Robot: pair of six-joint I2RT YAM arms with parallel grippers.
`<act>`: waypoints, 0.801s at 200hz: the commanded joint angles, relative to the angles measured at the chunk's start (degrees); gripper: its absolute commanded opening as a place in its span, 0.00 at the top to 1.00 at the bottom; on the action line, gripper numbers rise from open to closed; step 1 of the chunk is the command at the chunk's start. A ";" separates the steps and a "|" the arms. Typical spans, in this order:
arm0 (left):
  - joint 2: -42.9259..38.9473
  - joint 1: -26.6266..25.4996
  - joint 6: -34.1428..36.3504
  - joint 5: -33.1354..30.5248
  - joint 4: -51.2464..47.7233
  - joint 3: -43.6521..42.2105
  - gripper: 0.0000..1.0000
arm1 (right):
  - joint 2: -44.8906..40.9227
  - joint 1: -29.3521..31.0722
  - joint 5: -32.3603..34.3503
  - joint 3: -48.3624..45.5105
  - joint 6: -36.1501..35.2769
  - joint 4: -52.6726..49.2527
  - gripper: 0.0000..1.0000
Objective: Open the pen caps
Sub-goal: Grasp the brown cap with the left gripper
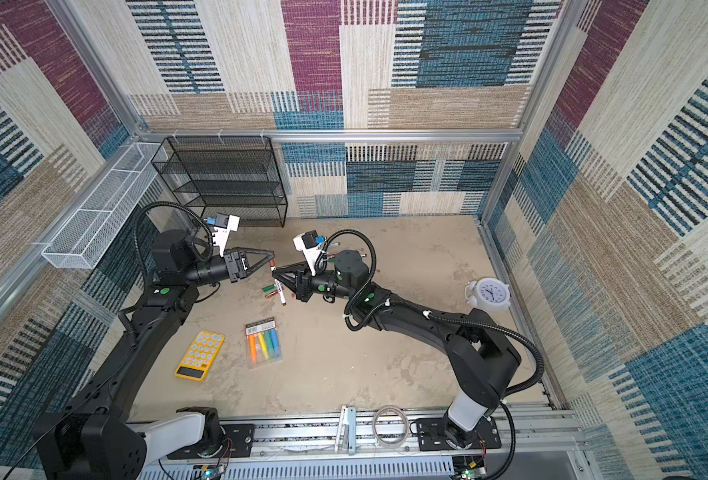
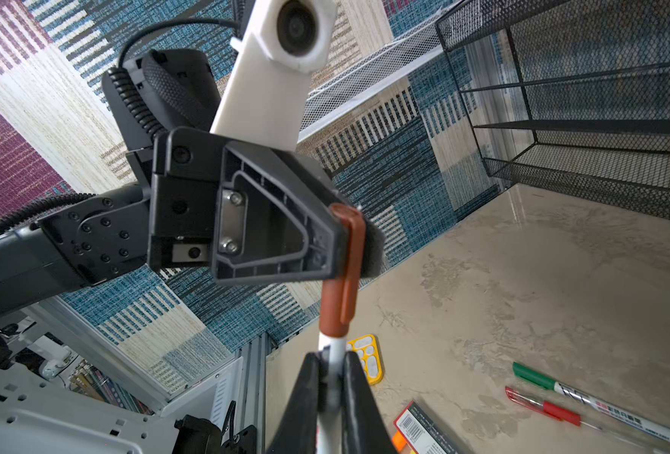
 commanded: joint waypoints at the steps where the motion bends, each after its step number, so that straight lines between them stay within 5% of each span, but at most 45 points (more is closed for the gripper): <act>1: -0.24 -0.05 -0.13 1.41 -0.27 -0.03 1.00 | -0.37 0.19 -0.01 0.15 -1.40 -0.08 0.85; 22: -0.50 0.08 -0.01 1.64 -0.80 0.19 1.00 | -0.59 0.45 -0.34 -0.59 -1.18 0.03 0.67; 41: -0.50 0.08 0.71 1.51 -0.80 -0.04 1.00 | -0.12 0.65 -0.35 -0.38 -1.63 -1.07 0.65; 91: -0.65 0.73 1.90 1.25 -2.12 0.12 1.00 | -0.33 0.69 0.01 -1.22 -2.57 -2.34 0.95; 160: -0.37 3.72 2.59 -1.10 -5.50 2.55 1.00 | -2.90 0.79 -0.25 -10.97 0.27 0.90 1.00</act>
